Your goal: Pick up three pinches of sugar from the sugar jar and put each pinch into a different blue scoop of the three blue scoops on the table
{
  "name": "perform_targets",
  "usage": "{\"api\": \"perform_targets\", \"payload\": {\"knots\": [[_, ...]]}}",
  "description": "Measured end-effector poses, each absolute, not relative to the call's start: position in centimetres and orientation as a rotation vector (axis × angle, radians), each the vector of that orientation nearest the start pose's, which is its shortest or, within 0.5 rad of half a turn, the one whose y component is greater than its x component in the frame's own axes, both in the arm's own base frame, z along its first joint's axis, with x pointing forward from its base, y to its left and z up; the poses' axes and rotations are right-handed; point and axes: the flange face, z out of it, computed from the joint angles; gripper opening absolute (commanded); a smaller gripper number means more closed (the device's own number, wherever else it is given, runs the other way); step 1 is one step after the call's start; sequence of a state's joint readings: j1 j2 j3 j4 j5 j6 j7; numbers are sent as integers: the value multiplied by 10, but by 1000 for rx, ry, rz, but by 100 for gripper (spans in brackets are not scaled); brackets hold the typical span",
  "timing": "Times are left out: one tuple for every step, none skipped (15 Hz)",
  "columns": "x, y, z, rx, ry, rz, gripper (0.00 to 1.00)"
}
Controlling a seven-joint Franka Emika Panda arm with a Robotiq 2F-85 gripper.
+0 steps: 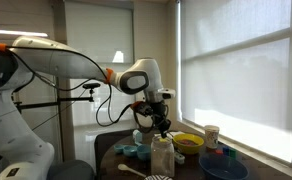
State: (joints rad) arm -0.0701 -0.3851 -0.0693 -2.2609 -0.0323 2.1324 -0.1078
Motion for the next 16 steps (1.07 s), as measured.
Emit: {"api": "perform_targets", "payload": {"knots": [[454, -64, 551, -3148, 10, -442, 1], [451, -58, 562, -3144, -13, -479, 1], [448, -51, 571, -3138, -51, -510, 1], [444, -41, 578, -3129, -102, -531, 1], [441, -29, 583, -3114, -166, -534, 1], [438, -16, 587, -3096, -234, -528, 1], [434, -3, 588, -3073, -308, -507, 1], [431, 11, 587, -3047, -382, -477, 1], [428, 25, 585, -3020, -453, -439, 1], [424, 38, 582, -2996, -521, -398, 1], [421, 51, 578, -2971, -588, -354, 1], [418, 64, 574, -2947, -651, -307, 1], [414, 75, 568, -2926, -713, -258, 1], [411, 86, 562, -2905, -773, -207, 1], [409, 97, 556, -2887, -828, -153, 1], [406, 107, 548, -2871, -878, -99, 1]]}}
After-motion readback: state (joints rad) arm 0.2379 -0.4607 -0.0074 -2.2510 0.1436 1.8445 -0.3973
